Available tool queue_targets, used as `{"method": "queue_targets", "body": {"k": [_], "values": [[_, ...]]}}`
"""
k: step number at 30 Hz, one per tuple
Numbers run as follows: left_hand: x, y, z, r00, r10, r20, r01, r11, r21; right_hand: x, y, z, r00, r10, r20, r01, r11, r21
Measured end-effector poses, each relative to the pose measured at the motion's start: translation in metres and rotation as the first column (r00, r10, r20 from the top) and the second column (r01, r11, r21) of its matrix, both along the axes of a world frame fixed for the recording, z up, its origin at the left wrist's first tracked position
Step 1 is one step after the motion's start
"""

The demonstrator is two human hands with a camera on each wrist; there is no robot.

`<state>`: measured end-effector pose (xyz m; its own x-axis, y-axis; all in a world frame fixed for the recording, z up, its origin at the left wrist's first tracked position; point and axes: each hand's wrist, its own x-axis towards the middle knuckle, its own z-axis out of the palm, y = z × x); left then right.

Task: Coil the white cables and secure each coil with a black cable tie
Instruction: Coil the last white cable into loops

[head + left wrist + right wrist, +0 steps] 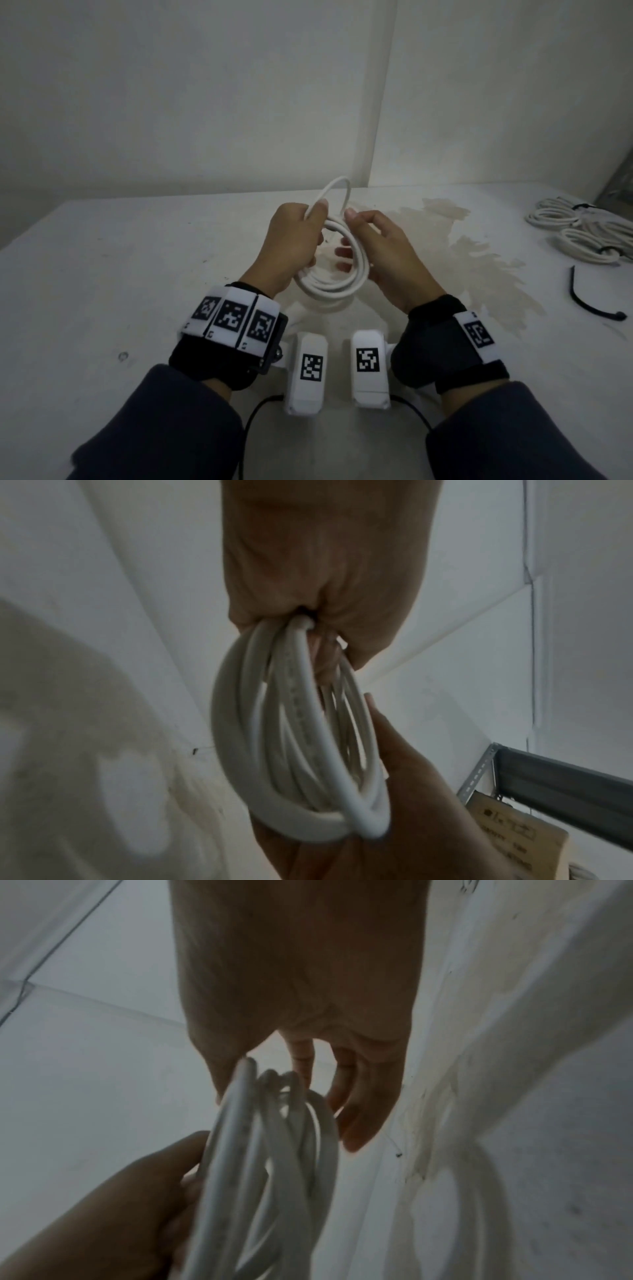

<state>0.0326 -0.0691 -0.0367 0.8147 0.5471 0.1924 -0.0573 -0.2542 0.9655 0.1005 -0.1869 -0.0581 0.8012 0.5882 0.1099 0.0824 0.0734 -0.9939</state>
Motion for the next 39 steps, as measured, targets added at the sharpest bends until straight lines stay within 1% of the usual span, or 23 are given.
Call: {"method": "queue_targets", "body": {"k": [2,3,5,7,8,10,14,18,20,22,26,27,28,29,30,31,32,33,34,35,36,37,39], "values": [[0.000,0.002,-0.001,0.998,0.064,0.012,-0.064,0.997,0.040,-0.006,0.003,0.002,0.981,0.167,-0.101,-0.161,0.985,0.063],[0.000,0.003,-0.001,0.996,0.088,0.016,-0.089,0.996,0.030,-0.008,0.004,0.002,0.971,0.209,-0.117,-0.198,0.975,0.095],[0.001,0.006,-0.003,0.991,0.129,0.019,-0.128,0.991,-0.034,-0.009,0.005,0.004,0.960,0.235,-0.155,-0.204,0.960,0.192],[0.001,0.008,-0.003,0.990,0.137,0.037,-0.131,0.981,-0.144,-0.007,0.003,0.005,0.947,0.251,-0.200,-0.183,0.933,0.309],[0.001,0.009,-0.003,0.991,0.128,0.047,-0.117,0.975,-0.191,-0.007,0.002,0.005,0.950,0.250,-0.188,-0.178,0.926,0.332],[0.001,0.007,-0.002,0.994,0.101,0.049,-0.087,0.970,-0.229,-0.005,0.002,0.004,0.966,0.219,-0.140,-0.164,0.931,0.327],[0.000,0.003,0.000,0.999,0.025,0.038,-0.016,0.978,-0.210,-0.002,0.003,0.000,0.987,0.143,-0.071,-0.114,0.943,0.311],[-0.003,0.005,0.005,0.996,-0.084,0.015,0.085,0.979,-0.183,-0.003,0.001,0.000,0.993,0.119,-0.024,-0.105,0.941,0.321],[-0.006,0.009,0.008,0.990,-0.142,-0.008,0.140,0.982,-0.126,-0.005,0.001,0.002,0.993,0.114,-0.003,-0.107,0.945,0.309],[-0.009,0.011,0.010,0.987,-0.160,-0.034,0.158,0.986,-0.056,-0.007,0.002,0.002,0.994,0.111,0.008,-0.108,0.953,0.283],[-0.012,0.012,0.013,0.989,-0.146,0.016,0.146,0.989,-0.005,-0.008,0.000,0.006,0.989,0.138,0.052,-0.147,0.952,0.268],[-0.013,0.014,0.015,0.988,-0.152,0.016,0.151,0.987,0.059,-0.008,-0.001,0.009,0.985,0.151,0.080,-0.167,0.951,0.262],[-0.015,0.015,0.018,0.987,-0.159,-0.001,0.157,0.972,0.177,-0.007,-0.002,0.010,0.983,0.157,0.097,-0.177,0.952,0.251],[-0.017,0.017,0.021,0.985,-0.169,-0.027,0.169,0.932,0.322,-0.007,-0.003,0.012,0.982,0.149,0.117,-0.172,0.960,0.223],[-0.019,0.017,0.024,0.981,-0.186,-0.058,0.192,0.868,0.459,-0.006,-0.004,0.012,0.982,0.104,0.160,-0.130,0.978,0.163],[-0.020,0.018,0.026,0.976,-0.199,-0.093,0.216,0.796,0.565,-0.005,-0.003,0.011,0.971,0.029,0.235,-0.048,0.996,0.074],[-0.022,0.019,0.028,0.972,-0.199,-0.122,0.231,0.744,0.627,-0.002,-0.003,0.009,0.945,-0.052,0.324,0.060,0.998,-0.015],[-0.024,0.021,0.030,0.972,-0.192,-0.131,0.231,0.723,0.651,-0.001,-0.003,0.008,0.909,-0.130,0.397,0.170,0.983,-0.066],[-0.025,0.024,0.031,0.976,-0.181,-0.122,0.216,0.725,0.654,0.000,-0.005,0.008,0.875,-0.194,0.443,0.252,0.965,-0.076],[-0.026,0.027,0.032,0.980,-0.175,-0.098,0.197,0.749,0.633,0.001,-0.007,0.010,0.840,-0.237,0.489,0.298,0.953,-0.050],[-0.028,0.029,0.033,0.982,-0.180,-0.066,0.184,0.789,0.586,0.003,-0.008,0.012,0.810,-0.254,0.529,0.302,0.953,-0.005],[-0.029,0.031,0.034,0.982,-0.189,-0.025,0.174,0.833,0.524,0.004,-0.009,0.015,0.799,-0.252,0.545,0.267,0.962,0.053],[-0.031,0.034,0.037,0.981,-0.185,0.061,0.145,0.905,0.400,0.002,-0.006,0.020,0.853,-0.195,0.485,0.132,0.978,0.161]]}}
